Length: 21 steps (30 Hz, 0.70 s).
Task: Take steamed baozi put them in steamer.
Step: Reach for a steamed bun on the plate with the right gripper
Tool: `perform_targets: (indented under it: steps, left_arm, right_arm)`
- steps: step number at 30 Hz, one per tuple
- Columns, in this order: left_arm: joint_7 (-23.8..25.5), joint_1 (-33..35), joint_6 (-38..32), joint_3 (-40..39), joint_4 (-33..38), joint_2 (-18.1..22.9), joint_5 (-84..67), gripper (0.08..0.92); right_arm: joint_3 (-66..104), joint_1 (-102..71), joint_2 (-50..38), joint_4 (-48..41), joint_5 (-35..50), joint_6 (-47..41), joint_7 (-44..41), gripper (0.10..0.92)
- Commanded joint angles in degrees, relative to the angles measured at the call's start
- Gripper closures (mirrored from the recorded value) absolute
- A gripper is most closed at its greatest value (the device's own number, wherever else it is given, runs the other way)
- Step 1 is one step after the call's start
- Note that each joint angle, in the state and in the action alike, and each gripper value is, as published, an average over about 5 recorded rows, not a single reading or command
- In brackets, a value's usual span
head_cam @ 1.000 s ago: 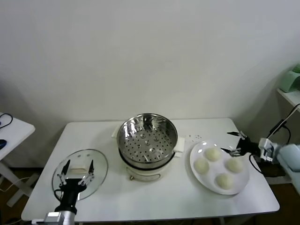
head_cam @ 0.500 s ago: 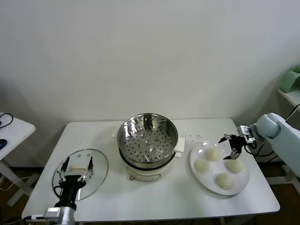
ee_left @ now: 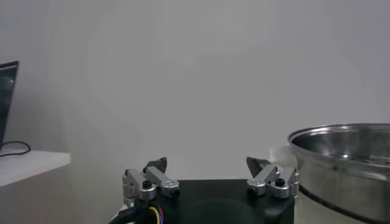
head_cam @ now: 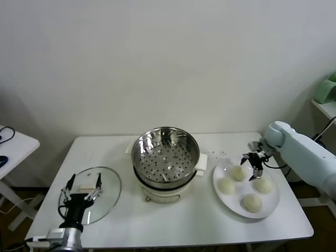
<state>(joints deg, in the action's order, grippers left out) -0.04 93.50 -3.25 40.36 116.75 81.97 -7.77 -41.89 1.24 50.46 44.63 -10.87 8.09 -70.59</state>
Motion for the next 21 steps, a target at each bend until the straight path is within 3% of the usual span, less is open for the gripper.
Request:
perform_targets:
  steps: [1,21]
  left_arm:
    - [0.0,-0.2,0.2,0.1,-0.4,0.1,-0.5,0.177]
    - [-0.1,-0.4,0.3,0.3,-0.8,-0.2,-0.2,0.177]
  right_arm:
    - [-0.8,1.5,3.3,-4.3,-2.4,0.8,0.1,0.203]
    - [1.0,-1.0,4.4,-3.9,-3.0,0.4,-0.3,0.203]
